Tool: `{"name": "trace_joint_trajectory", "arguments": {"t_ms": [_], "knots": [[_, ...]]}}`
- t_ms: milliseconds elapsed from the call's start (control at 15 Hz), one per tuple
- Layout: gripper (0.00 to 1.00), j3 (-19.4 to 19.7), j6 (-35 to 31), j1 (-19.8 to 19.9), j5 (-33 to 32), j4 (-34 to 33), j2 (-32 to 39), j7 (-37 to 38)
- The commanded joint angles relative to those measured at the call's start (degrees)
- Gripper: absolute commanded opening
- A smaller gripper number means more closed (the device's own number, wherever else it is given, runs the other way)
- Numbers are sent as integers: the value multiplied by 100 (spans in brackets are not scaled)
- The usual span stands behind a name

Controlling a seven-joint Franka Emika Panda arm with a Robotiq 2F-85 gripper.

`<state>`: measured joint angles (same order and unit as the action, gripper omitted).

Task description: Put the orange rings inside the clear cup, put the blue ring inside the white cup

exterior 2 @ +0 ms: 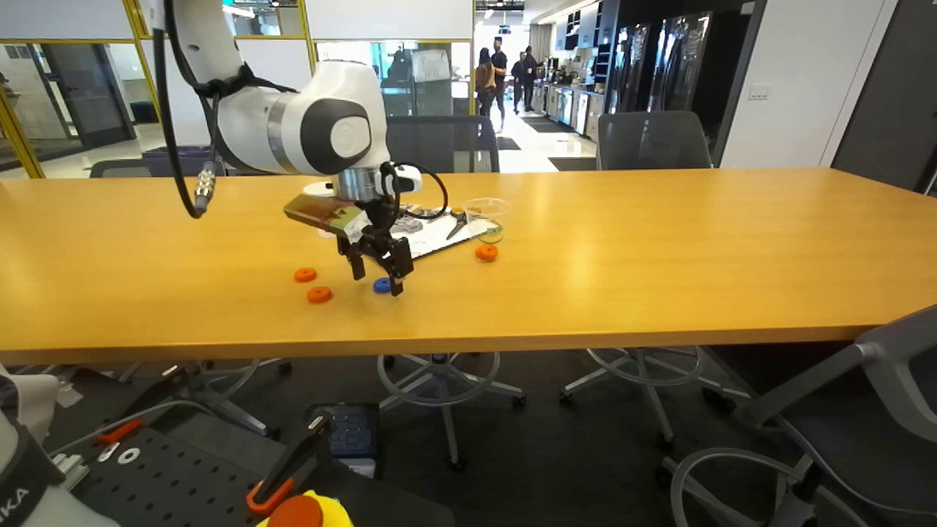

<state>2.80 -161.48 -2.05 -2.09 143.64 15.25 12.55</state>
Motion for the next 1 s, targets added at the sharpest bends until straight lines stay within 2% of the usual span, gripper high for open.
{"name": "trace_joint_trajectory", "arguments": {"t_ms": [0, 267, 333, 400, 667, 867, 933], "knots": [[100, 113, -73, -103, -42, -195, 125, 124], [100, 122, -81, -78, 0, -305, 257, 84], [75, 142, -100, -84, -9, -322, 289, 97], [74, 143, -99, -76, 1, -341, 312, 79], [43, 211, -76, -99, -54, -387, 271, 111], [21, 372, 219, -215, -265, -425, 172, 250], [22, 437, 309, -255, -369, -431, 135, 299]]}}
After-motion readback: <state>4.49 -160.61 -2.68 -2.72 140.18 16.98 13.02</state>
